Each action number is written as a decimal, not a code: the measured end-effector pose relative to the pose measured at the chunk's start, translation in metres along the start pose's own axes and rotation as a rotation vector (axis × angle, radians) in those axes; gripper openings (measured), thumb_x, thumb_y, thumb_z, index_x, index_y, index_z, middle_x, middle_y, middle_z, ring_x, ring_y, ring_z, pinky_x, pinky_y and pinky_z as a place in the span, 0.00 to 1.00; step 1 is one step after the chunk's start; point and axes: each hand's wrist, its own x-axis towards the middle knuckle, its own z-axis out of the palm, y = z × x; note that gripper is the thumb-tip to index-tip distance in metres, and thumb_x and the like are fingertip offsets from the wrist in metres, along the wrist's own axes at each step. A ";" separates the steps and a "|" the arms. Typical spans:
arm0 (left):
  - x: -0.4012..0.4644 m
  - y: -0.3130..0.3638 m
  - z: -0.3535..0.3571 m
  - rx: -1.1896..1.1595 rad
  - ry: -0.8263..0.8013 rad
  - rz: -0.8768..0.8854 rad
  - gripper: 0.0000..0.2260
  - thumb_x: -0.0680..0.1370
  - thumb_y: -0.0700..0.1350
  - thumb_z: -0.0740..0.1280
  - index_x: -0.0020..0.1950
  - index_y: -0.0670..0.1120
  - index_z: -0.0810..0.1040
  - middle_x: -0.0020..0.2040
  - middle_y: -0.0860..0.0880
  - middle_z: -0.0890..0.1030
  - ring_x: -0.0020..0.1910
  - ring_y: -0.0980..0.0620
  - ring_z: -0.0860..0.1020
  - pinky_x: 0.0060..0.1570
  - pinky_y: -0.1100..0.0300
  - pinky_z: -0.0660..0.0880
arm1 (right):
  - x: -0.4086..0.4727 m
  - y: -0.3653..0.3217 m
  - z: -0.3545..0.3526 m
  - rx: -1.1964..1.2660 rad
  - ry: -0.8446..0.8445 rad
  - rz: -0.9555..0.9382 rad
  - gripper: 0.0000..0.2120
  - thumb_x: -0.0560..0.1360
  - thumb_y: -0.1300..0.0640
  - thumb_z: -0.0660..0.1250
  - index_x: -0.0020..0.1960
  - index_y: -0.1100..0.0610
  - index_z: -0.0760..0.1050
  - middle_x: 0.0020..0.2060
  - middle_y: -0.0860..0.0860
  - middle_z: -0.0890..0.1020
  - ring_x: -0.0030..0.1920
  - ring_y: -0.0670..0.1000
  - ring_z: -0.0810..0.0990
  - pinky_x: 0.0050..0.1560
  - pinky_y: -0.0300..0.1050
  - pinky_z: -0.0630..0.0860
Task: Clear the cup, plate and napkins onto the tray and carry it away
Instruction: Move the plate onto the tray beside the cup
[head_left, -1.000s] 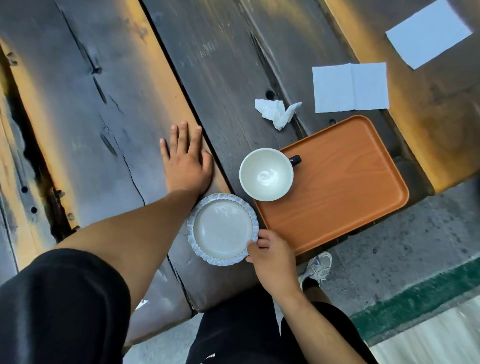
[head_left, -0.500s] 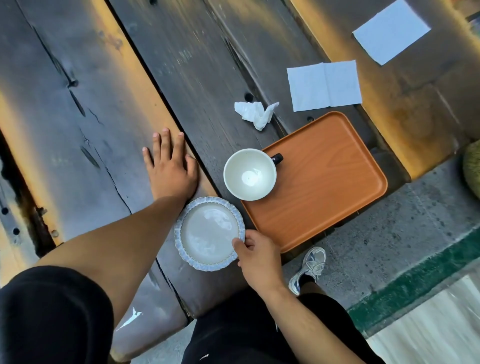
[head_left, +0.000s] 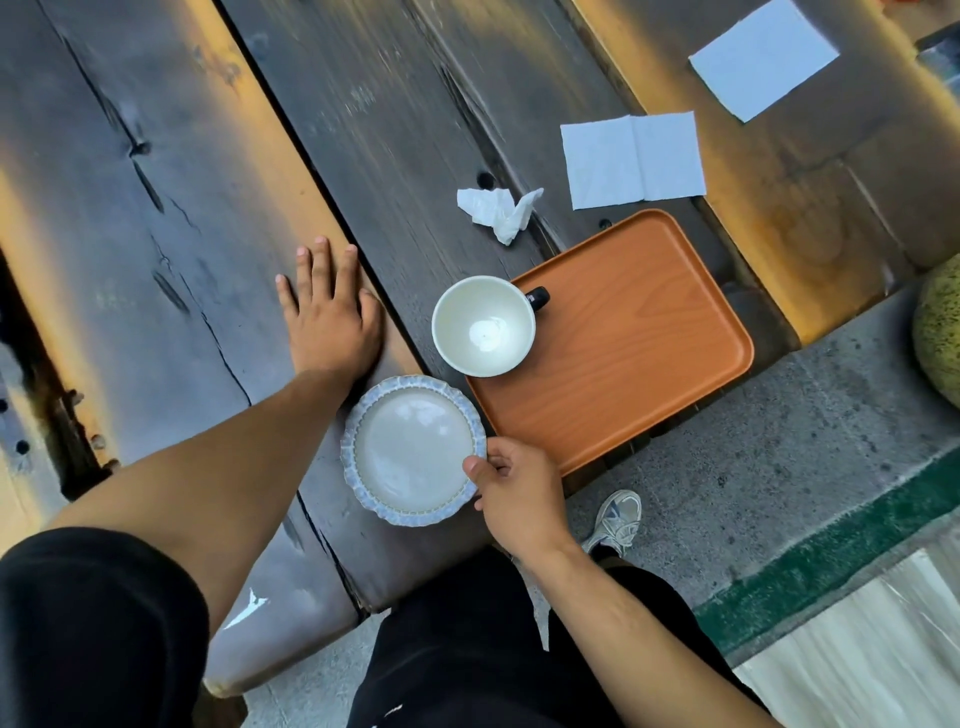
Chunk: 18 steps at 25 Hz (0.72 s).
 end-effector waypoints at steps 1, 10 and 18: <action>0.001 0.000 -0.001 -0.003 -0.018 0.001 0.27 0.83 0.51 0.51 0.83 0.52 0.56 0.84 0.45 0.53 0.84 0.42 0.49 0.81 0.38 0.43 | -0.002 -0.001 -0.006 0.006 -0.018 -0.004 0.05 0.79 0.57 0.70 0.47 0.59 0.82 0.41 0.54 0.86 0.34 0.52 0.81 0.46 0.59 0.83; -0.058 0.013 0.004 -0.026 -0.074 -0.082 0.27 0.86 0.55 0.49 0.84 0.48 0.51 0.85 0.44 0.48 0.84 0.43 0.45 0.81 0.41 0.42 | -0.017 0.007 -0.072 -0.017 -0.040 -0.008 0.06 0.80 0.59 0.69 0.51 0.54 0.85 0.44 0.48 0.88 0.28 0.39 0.78 0.32 0.33 0.75; -0.131 0.045 0.023 -0.068 -0.015 -0.165 0.28 0.85 0.54 0.48 0.83 0.44 0.56 0.84 0.40 0.51 0.83 0.40 0.48 0.81 0.41 0.45 | 0.006 0.005 -0.140 -0.116 -0.094 -0.061 0.06 0.80 0.58 0.70 0.53 0.55 0.85 0.43 0.50 0.88 0.29 0.48 0.78 0.42 0.42 0.81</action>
